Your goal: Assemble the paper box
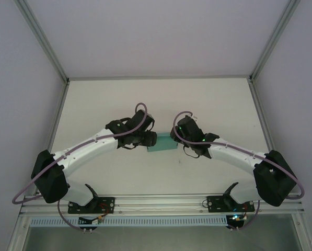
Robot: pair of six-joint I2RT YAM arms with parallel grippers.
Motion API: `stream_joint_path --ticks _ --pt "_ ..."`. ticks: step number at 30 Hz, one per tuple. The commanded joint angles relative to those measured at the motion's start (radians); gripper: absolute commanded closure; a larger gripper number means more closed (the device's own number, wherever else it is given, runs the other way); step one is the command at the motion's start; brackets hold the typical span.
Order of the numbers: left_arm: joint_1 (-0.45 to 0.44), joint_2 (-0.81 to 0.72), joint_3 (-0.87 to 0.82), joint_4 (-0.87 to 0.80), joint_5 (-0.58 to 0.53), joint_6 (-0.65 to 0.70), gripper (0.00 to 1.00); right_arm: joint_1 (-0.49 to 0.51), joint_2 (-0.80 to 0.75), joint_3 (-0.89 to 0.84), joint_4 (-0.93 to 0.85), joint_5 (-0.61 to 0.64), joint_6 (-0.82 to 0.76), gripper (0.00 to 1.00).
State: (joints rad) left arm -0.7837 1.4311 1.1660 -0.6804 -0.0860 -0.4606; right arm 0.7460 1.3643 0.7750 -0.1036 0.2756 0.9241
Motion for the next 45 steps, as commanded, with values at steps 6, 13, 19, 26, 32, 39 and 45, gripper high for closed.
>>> stream_joint_path --ticks 6,13,19,26,32,39,45 --pt "0.114 0.051 -0.022 0.041 0.141 -0.08 0.49 0.009 0.04 -0.068 -0.173 -0.018 -0.037 0.66" --pt "0.155 0.064 -0.082 0.101 0.204 -0.078 0.52 0.01 0.051 -0.069 -0.177 -0.021 -0.031 0.67" --pt "0.164 0.036 -0.204 0.162 0.225 -0.101 0.55 0.01 0.059 -0.093 -0.151 -0.026 -0.05 0.67" --pt "0.185 0.059 -0.327 0.308 0.275 -0.135 0.71 0.009 0.08 -0.184 0.029 -0.076 -0.201 0.7" --pt "0.188 0.035 -0.393 0.365 0.279 -0.154 0.75 0.004 0.111 -0.291 0.242 -0.114 -0.311 0.79" --pt "0.19 0.033 -0.43 0.384 0.282 -0.172 0.84 0.006 0.086 -0.388 0.387 -0.148 -0.39 0.93" --pt "0.189 0.033 -0.456 0.393 0.281 -0.161 0.9 0.005 0.075 -0.422 0.431 -0.156 -0.4 1.0"
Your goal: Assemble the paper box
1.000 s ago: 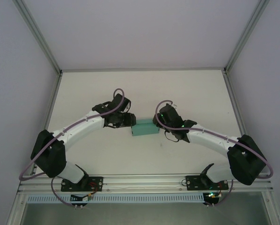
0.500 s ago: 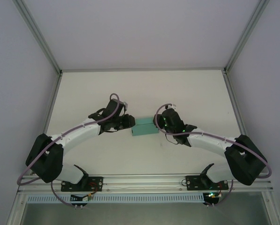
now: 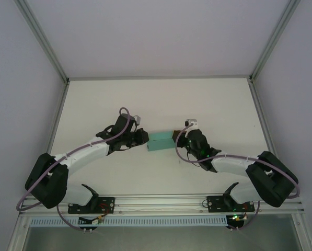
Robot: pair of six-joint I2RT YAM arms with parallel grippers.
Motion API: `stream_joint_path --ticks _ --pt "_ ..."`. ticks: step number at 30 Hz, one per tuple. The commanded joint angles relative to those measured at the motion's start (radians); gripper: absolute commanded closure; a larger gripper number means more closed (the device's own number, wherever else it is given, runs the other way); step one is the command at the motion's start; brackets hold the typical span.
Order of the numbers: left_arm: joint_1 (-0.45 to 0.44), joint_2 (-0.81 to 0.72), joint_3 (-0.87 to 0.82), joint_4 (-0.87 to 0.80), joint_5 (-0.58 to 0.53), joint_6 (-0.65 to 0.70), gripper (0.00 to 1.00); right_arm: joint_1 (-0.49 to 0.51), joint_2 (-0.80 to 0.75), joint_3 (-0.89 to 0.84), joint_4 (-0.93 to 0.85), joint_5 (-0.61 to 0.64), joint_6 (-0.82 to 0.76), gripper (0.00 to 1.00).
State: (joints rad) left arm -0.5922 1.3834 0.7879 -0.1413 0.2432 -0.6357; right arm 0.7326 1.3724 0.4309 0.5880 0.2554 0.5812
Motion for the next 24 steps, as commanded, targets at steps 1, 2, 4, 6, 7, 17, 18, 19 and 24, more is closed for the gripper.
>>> stream_joint_path --ticks 1,2,4,6,7,17,18,19,24 --pt "-0.001 0.083 -0.078 -0.147 -0.053 0.017 0.92 0.018 0.077 -0.078 -0.252 -0.137 -0.058 1.0" --pt "-0.002 0.087 -0.079 -0.146 -0.051 0.023 0.92 0.019 0.088 -0.082 -0.236 -0.136 -0.06 1.0" --pt "-0.002 0.095 -0.078 -0.146 -0.049 0.033 0.94 0.018 0.111 -0.095 -0.181 -0.133 -0.064 1.0" --pt "-0.002 0.101 -0.081 -0.146 -0.048 0.041 0.95 0.018 0.119 -0.1 -0.149 -0.131 -0.067 1.0" --pt "-0.002 0.101 -0.082 -0.146 -0.051 0.042 0.96 0.019 0.116 -0.107 -0.128 -0.133 -0.071 1.0" --pt "-0.027 0.071 -0.055 -0.146 -0.051 0.079 0.85 0.019 0.02 -0.039 -0.257 -0.146 -0.123 0.94" --pt "-0.031 0.08 -0.043 -0.146 -0.052 0.084 0.84 0.018 0.013 -0.025 -0.275 -0.153 -0.123 0.93" --pt "-0.032 0.091 -0.028 -0.149 -0.053 0.088 0.83 0.018 0.006 -0.011 -0.294 -0.159 -0.118 0.91" --pt "-0.038 0.098 0.048 -0.201 -0.088 0.109 0.75 0.019 -0.019 0.079 -0.401 -0.189 -0.091 0.78"
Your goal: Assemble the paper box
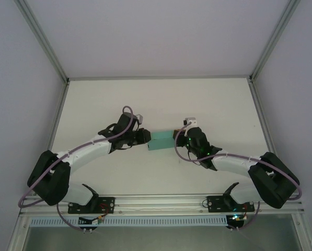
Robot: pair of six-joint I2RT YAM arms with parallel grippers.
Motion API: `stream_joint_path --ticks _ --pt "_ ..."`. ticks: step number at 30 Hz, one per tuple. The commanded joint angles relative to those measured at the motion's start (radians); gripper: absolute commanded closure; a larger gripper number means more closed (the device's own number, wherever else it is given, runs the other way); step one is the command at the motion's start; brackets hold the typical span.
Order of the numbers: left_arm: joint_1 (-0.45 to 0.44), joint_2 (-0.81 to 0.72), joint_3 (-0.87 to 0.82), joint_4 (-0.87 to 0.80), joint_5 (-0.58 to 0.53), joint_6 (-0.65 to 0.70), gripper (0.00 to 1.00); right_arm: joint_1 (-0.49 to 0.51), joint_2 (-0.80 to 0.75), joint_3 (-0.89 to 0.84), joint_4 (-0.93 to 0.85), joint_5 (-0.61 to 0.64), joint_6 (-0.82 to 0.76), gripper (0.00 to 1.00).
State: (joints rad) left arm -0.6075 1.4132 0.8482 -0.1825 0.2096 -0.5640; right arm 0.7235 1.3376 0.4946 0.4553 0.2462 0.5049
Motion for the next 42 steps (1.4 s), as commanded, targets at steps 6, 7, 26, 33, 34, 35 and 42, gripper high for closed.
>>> stream_joint_path --ticks 6,7,26,33,34,35,42 --pt "-0.025 0.042 0.066 -0.22 -0.091 0.059 0.6 0.029 -0.01 0.098 -0.362 -0.159 -0.006 0.62" --pt "-0.025 0.04 0.076 -0.23 -0.095 0.062 0.58 0.029 -0.013 0.11 -0.377 -0.149 0.0 0.61" --pt "-0.021 0.007 0.285 -0.327 -0.293 0.142 0.0 0.02 -0.048 0.326 -0.577 -0.17 -0.18 0.08" --pt "0.055 -0.034 0.261 -0.385 -0.426 0.103 0.0 0.02 -0.012 0.444 -0.718 -0.474 -0.722 0.0" --pt "0.068 -0.049 0.246 -0.382 -0.432 0.098 0.0 0.02 0.005 0.466 -0.749 -0.492 -0.797 0.0" --pt "0.078 -0.062 0.234 -0.379 -0.438 0.097 0.0 0.02 0.025 0.489 -0.779 -0.506 -0.855 0.0" --pt "0.119 -0.144 0.179 -0.441 -0.548 0.077 0.0 0.02 0.235 0.679 -0.968 -0.486 -1.066 0.0"
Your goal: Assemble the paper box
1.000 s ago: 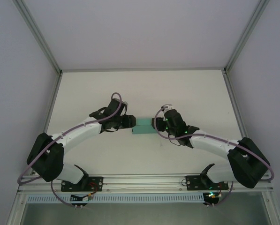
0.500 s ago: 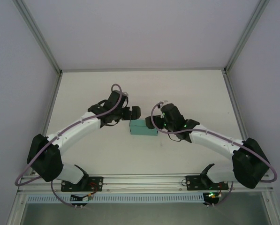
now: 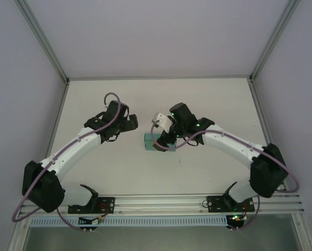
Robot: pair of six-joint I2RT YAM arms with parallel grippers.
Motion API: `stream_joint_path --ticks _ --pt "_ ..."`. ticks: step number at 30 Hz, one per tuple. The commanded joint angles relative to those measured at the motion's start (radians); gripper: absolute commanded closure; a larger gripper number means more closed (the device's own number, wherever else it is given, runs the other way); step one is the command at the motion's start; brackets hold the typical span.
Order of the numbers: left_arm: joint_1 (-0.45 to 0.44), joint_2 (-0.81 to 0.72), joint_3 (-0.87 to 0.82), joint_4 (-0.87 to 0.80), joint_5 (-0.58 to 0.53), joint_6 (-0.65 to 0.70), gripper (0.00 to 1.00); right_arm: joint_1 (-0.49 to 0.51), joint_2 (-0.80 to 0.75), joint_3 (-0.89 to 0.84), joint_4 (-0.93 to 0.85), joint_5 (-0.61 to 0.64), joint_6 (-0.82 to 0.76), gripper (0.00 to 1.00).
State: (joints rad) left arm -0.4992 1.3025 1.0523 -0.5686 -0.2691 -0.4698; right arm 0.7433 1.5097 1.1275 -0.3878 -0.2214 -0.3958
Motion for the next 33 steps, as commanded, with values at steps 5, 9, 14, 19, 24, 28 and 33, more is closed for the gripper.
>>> stream_joint_path --ticks 5,9,14,19,24,28,33 --pt "0.014 -0.056 -0.054 -0.067 -0.068 -0.03 0.0 0.0 0.192 0.176 -0.249 0.03 -0.267 0.02" --pt "0.013 -0.065 -0.075 -0.057 -0.076 -0.036 0.0 0.0 0.3 0.271 -0.342 0.072 -0.293 0.08" --pt "0.014 -0.067 -0.074 -0.072 -0.098 -0.048 0.0 0.002 0.364 0.312 -0.336 0.107 -0.32 0.13" --pt "0.013 -0.078 -0.09 -0.076 -0.113 -0.058 0.0 0.006 0.411 0.353 -0.374 0.093 -0.329 0.21" --pt "0.014 -0.093 -0.103 -0.085 -0.128 -0.071 0.0 0.021 0.453 0.378 -0.403 0.153 -0.319 0.33" --pt "0.014 -0.113 -0.101 -0.108 -0.138 -0.072 0.0 0.02 0.447 0.384 -0.398 0.167 -0.303 0.5" --pt "0.015 -0.152 -0.103 -0.132 -0.153 -0.071 0.0 0.029 0.404 0.368 -0.311 0.265 -0.275 0.59"
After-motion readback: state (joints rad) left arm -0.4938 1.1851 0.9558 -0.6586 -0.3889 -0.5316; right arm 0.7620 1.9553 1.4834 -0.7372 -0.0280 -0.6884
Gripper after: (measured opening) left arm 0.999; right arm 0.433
